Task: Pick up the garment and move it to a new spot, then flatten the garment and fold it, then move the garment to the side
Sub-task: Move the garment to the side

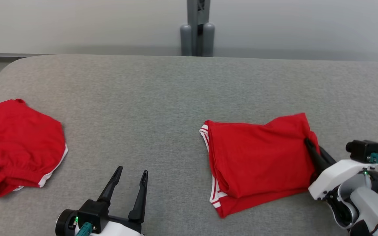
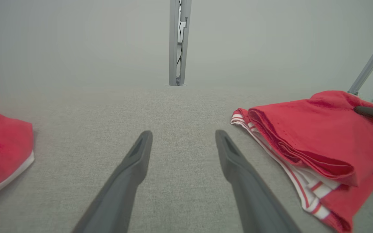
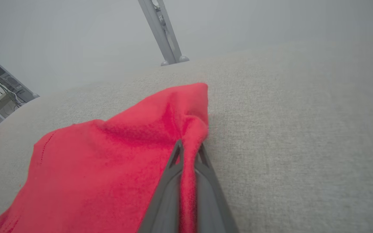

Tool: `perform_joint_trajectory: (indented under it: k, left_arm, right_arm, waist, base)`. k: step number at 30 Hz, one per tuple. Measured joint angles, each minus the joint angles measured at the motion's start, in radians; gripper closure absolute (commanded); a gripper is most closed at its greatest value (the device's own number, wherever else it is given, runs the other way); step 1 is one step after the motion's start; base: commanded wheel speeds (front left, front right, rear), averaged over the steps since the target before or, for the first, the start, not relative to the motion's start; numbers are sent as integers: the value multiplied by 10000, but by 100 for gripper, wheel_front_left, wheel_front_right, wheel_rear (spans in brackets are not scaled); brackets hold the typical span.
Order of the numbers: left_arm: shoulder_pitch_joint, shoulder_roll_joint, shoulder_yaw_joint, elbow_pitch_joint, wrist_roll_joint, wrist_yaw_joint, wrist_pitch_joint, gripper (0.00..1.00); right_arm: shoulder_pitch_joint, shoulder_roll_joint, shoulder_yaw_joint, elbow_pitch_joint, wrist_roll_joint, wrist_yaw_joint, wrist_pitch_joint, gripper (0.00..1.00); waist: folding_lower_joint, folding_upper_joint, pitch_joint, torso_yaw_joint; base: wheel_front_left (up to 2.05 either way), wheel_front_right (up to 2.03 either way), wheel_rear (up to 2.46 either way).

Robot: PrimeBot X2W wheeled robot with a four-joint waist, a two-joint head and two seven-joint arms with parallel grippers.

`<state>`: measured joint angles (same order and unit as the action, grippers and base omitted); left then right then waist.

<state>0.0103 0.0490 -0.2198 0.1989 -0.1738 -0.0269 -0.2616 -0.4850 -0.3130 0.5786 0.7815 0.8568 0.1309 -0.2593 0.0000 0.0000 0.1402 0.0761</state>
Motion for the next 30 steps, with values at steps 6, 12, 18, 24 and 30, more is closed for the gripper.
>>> perform_joint_trajectory:
  k: [6, 12, 18, 24, 30]
  left_arm:
    - [-186, 15, 84, -244, 176, -117, 0, 0]
    - [-469, 82, 29, -525, 391, -251, 0, 0]
    - [-1080, 146, -121, -878, 548, -384, 0, 0]
    - [-1800, 261, -414, -1202, 704, -566, 0, 0]
    - [-2459, 362, -796, -1877, 859, -690, 150, 0]
  right_arm:
    - [-169, 242, -600, -483, -894, 0, -12, 100]
    - [-639, 499, -430, -512, -1649, 0, -12, 100]
    - [-1752, 523, -132, -345, -2150, 0, -12, 100]
    - [-2884, 397, -372, -221, -2541, 0, -12, 100]
    - [-3819, 219, -1258, 96, -3137, 0, -17, 100]
  waist:
    - [0, 0, 114, -729]
    - [0, 0, 264, -1576]
    - [0, 0, 786, -2105]
    - [0, 0, 1564, -2323]
    - [0, 0, 2383, -2415]
  base:
    - [0, 0, 0]
    - [0, 0, 0]
    - [0, 0, 0]
    - [0, 0, 0]
    - [0, 0, 0]
